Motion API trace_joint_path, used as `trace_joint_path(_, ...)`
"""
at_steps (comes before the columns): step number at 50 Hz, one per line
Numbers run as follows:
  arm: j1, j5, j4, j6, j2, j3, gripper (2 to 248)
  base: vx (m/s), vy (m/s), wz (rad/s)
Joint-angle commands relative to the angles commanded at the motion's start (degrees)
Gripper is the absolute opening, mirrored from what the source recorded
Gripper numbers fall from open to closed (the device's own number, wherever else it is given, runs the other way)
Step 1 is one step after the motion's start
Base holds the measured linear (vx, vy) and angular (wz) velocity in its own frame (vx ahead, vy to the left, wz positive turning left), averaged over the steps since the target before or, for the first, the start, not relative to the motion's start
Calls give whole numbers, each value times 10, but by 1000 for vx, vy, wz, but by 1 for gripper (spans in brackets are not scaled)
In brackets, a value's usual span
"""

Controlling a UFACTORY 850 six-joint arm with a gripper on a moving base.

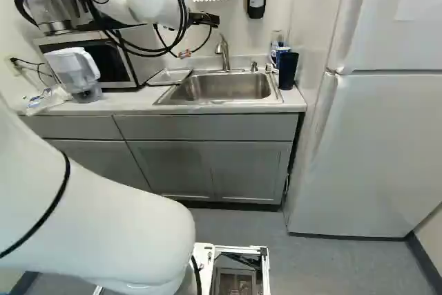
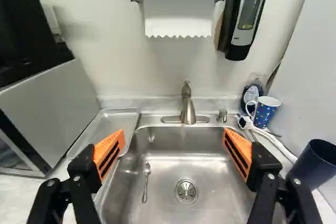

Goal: Rinse the cup and place it in the tray

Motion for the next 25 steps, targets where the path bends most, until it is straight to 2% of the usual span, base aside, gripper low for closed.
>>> trace_joint_path(25, 0, 0, 0, 0, 0, 0, 247, 110, 10, -251)
